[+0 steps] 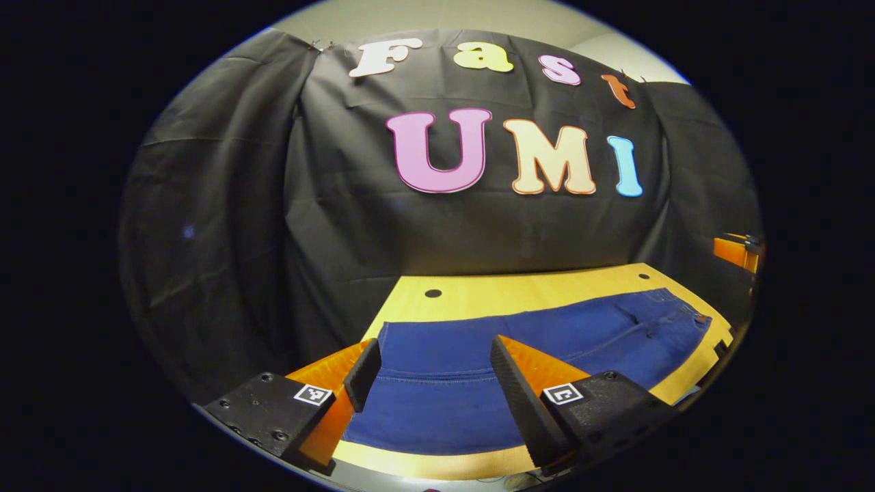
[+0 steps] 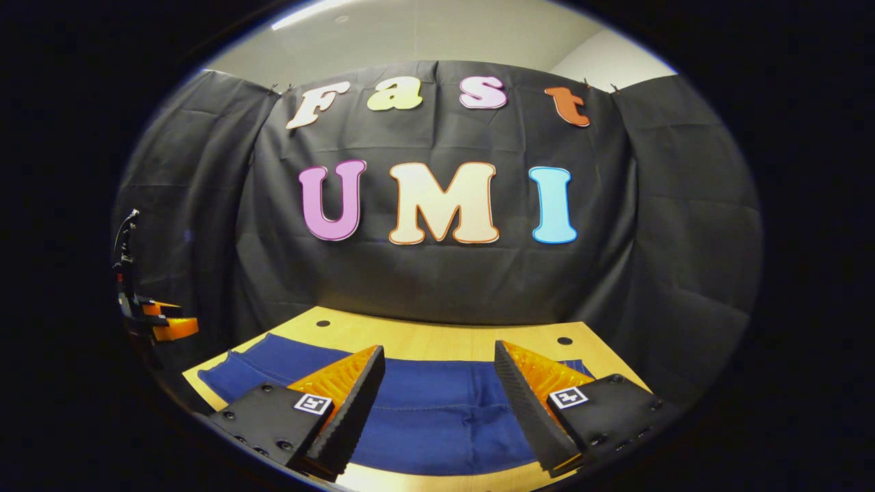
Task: Grasp the waist and the cuffs of the jeans and fold them to make the two legs overlap; first hold the waist and fold one-third of the jeans toward the cuffs, then hold the cuffs and fold the remaining one-third in the same direction to finish folding.
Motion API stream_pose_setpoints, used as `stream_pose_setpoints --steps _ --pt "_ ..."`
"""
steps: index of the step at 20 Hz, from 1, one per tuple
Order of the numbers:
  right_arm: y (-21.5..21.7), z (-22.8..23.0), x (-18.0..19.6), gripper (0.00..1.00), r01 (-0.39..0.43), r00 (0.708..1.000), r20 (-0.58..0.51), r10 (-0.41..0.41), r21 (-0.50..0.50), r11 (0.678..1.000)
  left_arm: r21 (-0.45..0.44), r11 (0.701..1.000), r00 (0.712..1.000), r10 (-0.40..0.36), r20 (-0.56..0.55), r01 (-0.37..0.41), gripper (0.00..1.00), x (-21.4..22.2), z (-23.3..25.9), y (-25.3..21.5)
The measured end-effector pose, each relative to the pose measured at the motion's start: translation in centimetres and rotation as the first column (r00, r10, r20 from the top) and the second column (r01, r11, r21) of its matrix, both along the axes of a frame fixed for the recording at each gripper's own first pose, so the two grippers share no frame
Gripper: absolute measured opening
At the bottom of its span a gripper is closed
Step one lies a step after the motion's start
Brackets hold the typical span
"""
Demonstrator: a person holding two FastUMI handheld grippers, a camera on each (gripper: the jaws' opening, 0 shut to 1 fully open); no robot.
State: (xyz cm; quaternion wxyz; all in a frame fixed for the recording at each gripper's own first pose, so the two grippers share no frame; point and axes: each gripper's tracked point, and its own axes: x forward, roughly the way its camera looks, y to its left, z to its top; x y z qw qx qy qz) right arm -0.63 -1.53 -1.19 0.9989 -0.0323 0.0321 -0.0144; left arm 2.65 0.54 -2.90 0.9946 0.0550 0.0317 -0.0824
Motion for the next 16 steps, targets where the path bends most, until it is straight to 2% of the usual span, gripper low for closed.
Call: stream_pose_setpoints --steps 2,3,4,9,13,16 --pt "0.1 -0.3 0.1 0.96 -0.009 1.000 -0.014 0.009 -0.019 1.000 -0.004 0.999 0.999 -0.042 -0.031 0.042 0.96 0.3 -1.4 0.1" --pt "0.2 -0.5 0.1 1.00 -0.015 1.000 -0.023 0.014 -0.022 1.000 -0.001 0.998 0.996 -0.067 -0.050 0.068 0.96 0.7 -2.1 0.1" --pt "0.3 -0.7 0.1 0.99 -0.019 0.999 -0.029 0.018 -0.025 1.000 0.004 0.996 0.994 -0.084 -0.063 0.085 0.96 0.8 -2.8 0.4" --pt "0.9 -2.0 0.2 0.99 -0.044 0.997 -0.058 0.042 -0.031 0.999 0.078 0.985 0.983 -0.141 -0.115 0.151 0.95 1.9 -5.5 1.6" --pt "1.5 -3.5 0.2 0.99 -0.077 0.993 -0.096 0.075 -0.024 0.997 0.056 0.962 0.946 -0.252 -0.206 0.268 0.96 1.4 -8.4 1.8" --pt "1.8 -4.2 0.2 0.99 -0.096 0.989 -0.119 0.093 -0.019 0.995 0.156 0.927 0.906 -0.278 -0.320 0.340 0.96 0.7 -11.2 3.3"
